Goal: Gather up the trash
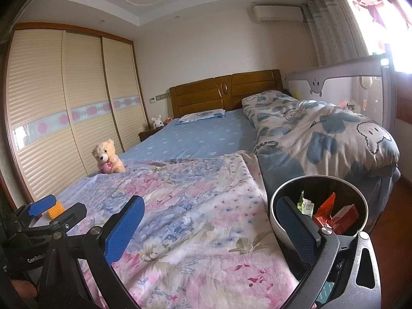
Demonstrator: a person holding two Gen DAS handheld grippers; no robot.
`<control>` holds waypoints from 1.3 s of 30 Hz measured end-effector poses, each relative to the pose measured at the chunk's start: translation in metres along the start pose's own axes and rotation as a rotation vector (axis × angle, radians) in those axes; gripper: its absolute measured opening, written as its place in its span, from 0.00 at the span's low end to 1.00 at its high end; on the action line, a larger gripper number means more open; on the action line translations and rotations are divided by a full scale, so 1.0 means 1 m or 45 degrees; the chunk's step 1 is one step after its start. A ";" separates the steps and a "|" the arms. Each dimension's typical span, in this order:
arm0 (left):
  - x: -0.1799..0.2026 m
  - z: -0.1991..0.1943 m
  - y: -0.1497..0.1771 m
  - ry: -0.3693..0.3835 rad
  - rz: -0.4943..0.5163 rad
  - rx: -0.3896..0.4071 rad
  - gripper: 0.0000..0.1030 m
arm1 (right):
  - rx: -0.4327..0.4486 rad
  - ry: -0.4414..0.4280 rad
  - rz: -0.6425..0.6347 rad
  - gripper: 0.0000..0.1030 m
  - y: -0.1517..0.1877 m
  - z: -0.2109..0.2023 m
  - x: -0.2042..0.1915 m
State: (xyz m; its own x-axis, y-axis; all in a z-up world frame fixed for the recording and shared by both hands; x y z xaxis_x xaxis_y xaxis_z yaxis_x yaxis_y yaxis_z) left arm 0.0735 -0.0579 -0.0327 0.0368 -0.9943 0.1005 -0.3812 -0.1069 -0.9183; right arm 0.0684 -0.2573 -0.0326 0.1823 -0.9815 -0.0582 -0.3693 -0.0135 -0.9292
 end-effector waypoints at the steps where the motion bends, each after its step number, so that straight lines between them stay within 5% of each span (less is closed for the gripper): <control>1: 0.000 0.000 0.000 0.000 0.000 -0.001 1.00 | -0.001 0.001 0.000 1.00 0.000 0.000 0.000; 39: 0.007 0.019 0.017 0.026 -0.020 -0.073 1.00 | -0.054 -0.028 0.011 1.00 0.010 0.008 -0.007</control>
State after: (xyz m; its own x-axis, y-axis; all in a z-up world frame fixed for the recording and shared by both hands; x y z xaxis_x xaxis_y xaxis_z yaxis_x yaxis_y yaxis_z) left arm 0.0851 -0.0665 -0.0553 0.0242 -0.9921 0.1228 -0.4333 -0.1211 -0.8931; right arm 0.0710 -0.2492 -0.0447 0.1985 -0.9773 -0.0745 -0.4092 -0.0135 -0.9123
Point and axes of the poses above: each gripper's, at about its wrist camera, not at the fingertips, and z roughly the way its jaws point, x to its right, y to its underside, the point moved 8 cm from there along z, roughly the way its jaws point, and after that the axes turned 9 degrees about -z, right-handed, at the moved point
